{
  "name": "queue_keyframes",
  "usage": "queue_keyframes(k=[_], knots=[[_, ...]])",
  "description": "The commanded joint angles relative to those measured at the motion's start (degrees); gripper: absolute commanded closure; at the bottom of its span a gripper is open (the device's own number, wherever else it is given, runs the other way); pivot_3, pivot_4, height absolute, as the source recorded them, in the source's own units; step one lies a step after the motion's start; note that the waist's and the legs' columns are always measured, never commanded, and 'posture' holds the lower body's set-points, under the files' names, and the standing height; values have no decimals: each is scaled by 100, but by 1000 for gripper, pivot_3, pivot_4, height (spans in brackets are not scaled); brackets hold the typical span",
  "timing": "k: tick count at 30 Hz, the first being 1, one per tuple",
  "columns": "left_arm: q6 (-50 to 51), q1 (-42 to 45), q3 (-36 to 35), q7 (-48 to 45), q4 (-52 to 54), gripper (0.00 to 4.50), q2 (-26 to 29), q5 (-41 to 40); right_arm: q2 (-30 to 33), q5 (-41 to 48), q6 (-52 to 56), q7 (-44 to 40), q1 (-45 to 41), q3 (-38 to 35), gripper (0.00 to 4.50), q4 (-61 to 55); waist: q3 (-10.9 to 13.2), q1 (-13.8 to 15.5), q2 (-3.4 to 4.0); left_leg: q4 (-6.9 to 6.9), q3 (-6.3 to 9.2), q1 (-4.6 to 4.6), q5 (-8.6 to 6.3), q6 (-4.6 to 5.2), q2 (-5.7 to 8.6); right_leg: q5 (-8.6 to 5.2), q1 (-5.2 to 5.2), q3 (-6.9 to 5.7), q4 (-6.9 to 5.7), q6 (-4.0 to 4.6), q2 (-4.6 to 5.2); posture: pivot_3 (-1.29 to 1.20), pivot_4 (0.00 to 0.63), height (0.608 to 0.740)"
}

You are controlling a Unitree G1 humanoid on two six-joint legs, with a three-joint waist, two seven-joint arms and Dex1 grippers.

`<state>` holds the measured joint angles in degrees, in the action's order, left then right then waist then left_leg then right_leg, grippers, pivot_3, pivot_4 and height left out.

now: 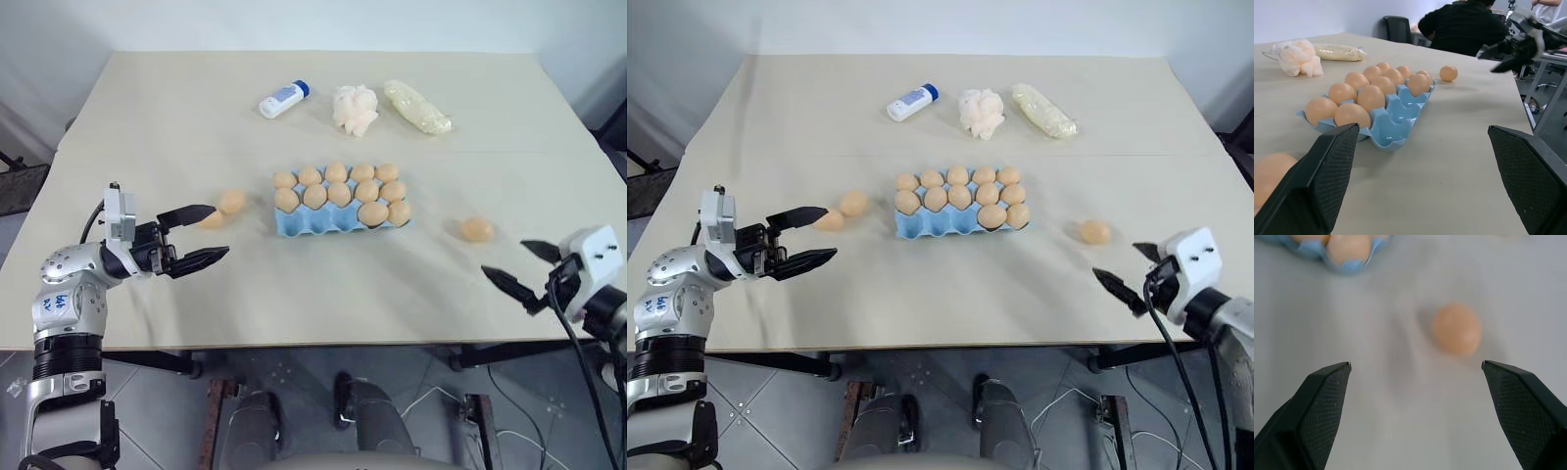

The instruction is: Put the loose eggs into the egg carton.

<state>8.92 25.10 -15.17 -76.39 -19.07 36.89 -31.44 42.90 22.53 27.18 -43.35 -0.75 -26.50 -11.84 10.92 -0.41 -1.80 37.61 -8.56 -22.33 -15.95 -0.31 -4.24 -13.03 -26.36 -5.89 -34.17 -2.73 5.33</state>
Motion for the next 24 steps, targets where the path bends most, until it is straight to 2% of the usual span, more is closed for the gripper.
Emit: queue_keyframes(k=[1, 10, 13, 16, 21, 24], knots=[[-55, 48, -109, -25, 69, 0, 69, -101, -167, -199, -232, 412, -519, 227, 12, 463, 0, -1, 0, 0, -1, 1, 2, 3, -1, -1, 1, -1, 0, 1, -1, 0, 150, 740], [25, -230, -245, 113, 428, 0, 96, -198, -618, -810, -649, 998, -2027, 1097, 12, 2429, 0, -34, 1, -2, -24, -4, 0, 0, 3, 0, -9, -8, -26, 1, 3, 0, 150, 740], [67, -361, -336, 199, 597, 0, 127, -244, -680, -915, -721, 1047, -2251, 1232, 12, 2768, 0, -78, 1, -2, -27, -4, 1, 0, 2, -1, -9, -10, -29, 1, 4, 0, 150, 740], [107, -463, -401, 254, 710, 0, 144, -271, -705, -868, -714, 1001, -2270, 1227, 521, 2715, 0, -100, 2, -3, -24, -5, 1, -1, 2, -1, -9, -12, -34, 2, 5, 0, 150, 740], [150, -610, -462, 349, 864, 0, 146, -324, -644, -822, -559, 958, -2260, 1219, 2187, 2405, 0, -143, 2, 1, -24, 0, 2, -1, 3, 0, -8, -7, -39, 0, 8, 0, 150, 740], [160, -656, -480, 398, 913, 0, 151, -355, -591, -764, -385, 927, -2246, 1213, 2765, 2017, 0, -144, 2, 1, -20, 3, 4, -3, 1, -1, -9, -5, -47, 1, 7, 0, 150, 740]])
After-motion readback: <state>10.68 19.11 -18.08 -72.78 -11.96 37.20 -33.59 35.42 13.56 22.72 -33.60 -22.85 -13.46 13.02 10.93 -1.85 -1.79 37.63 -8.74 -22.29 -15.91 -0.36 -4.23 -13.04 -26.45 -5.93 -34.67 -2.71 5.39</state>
